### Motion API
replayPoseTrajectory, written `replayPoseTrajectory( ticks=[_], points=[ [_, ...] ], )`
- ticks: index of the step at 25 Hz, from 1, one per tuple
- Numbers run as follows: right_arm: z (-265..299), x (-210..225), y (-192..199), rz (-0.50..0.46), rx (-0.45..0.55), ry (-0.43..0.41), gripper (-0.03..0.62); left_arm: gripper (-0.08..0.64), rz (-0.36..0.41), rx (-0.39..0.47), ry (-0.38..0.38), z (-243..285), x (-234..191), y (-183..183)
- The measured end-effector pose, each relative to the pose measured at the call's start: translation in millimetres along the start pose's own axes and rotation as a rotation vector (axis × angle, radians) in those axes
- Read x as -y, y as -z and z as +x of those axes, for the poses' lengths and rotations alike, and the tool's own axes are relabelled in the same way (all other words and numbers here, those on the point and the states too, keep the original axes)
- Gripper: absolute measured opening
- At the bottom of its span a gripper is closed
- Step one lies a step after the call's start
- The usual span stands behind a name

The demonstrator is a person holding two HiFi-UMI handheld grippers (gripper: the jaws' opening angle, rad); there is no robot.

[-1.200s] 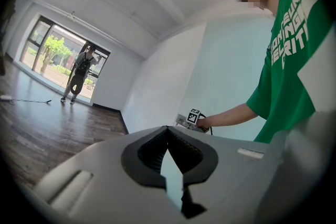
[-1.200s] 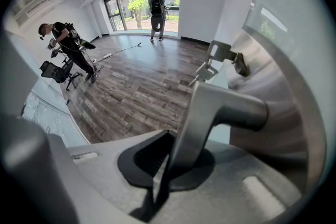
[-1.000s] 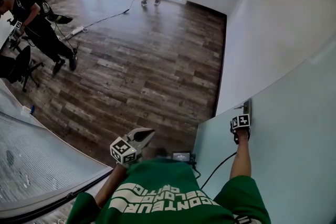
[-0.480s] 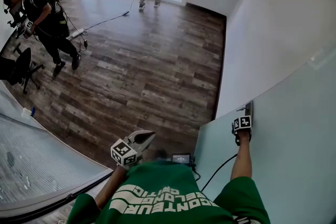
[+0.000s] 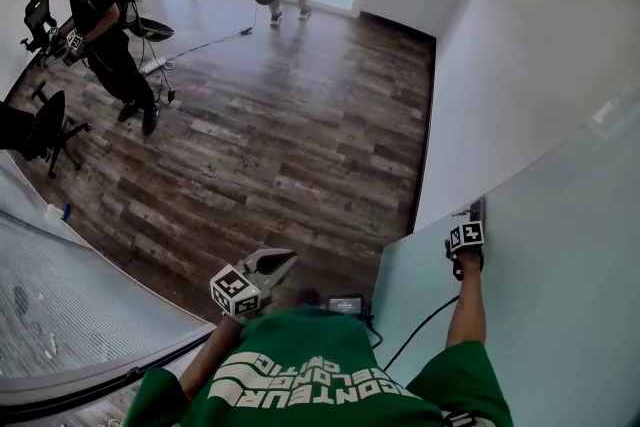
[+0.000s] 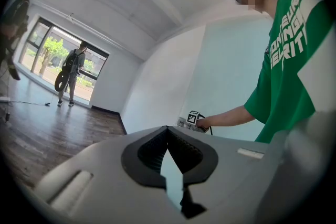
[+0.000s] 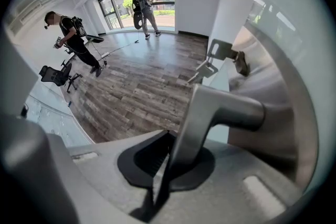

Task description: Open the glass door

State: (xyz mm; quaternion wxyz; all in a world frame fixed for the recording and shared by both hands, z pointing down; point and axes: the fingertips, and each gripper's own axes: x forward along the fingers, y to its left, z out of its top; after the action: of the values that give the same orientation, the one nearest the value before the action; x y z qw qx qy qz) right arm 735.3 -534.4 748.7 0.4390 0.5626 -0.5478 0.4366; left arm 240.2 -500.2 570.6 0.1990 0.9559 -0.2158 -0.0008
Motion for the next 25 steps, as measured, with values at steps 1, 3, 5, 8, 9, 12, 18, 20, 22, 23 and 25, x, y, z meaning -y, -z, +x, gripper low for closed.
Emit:
replayPoseTrajectory(
  ticks=[1, 3, 5, 8, 9, 12, 18, 20, 22, 23, 25],
  points=[
    [-1.9, -1.1, 0.4, 0.010, -0.007, -0.013, -0.008, 0.009, 0.002, 0.007, -0.002, -2.7, 0.1, -1.7],
    [-7.1, -5.5, -2.6, 0.041, 0.004, -0.054, 0.062, 0.009, 0.006, 0.010, -0.010, -6.7, 0.1, -4.3],
    [-13.0, -5.7, -5.8, 0.068, 0.014, -0.073, 0.113, 0.009, 0.009, 0.011, -0.017, -7.7, -0.1, -5.2],
    [-19.6, 1.4, -6.0, 0.092, 0.004, -0.033, 0.125, 0.009, 0.010, 0.009, -0.022, -6.5, -0.9, -3.3],
    [-23.8, 3.1, -4.3, 0.102, -0.002, -0.010, 0.126, 0.009, 0.008, 0.009, -0.022, -7.1, -0.7, -3.1],
    [-47.1, 10.6, -2.9, 0.119, 0.011, 0.104, 0.126, 0.009, 0.006, 0.010, -0.024, -9.8, -1.2, -4.1],
    [-139.6, 5.0, -26.2, -0.052, 0.226, 0.444, 0.123, 0.009, 0.013, 0.022, -0.026, -15.5, -0.8, -5.5],
    [-147.1, -23.6, -31.8, -0.093, 0.319, 0.383, 0.104, 0.009, 0.013, 0.022, -0.024, -18.3, 0.1, -4.0],
    [-147.7, -48.5, -28.7, -0.110, 0.363, 0.340, 0.041, 0.009, 0.014, 0.020, -0.024, -19.8, 0.7, -1.9],
    [-146.9, -59.2, -24.5, -0.121, 0.361, 0.336, -0.008, 0.009, 0.016, 0.019, -0.024, -20.4, 1.1, -1.1],
    [-147.8, -86.8, -31.9, -0.206, 0.414, 0.323, -0.008, 0.009, 0.020, 0.019, -0.023, -22.8, 2.3, -0.8]
  ],
)
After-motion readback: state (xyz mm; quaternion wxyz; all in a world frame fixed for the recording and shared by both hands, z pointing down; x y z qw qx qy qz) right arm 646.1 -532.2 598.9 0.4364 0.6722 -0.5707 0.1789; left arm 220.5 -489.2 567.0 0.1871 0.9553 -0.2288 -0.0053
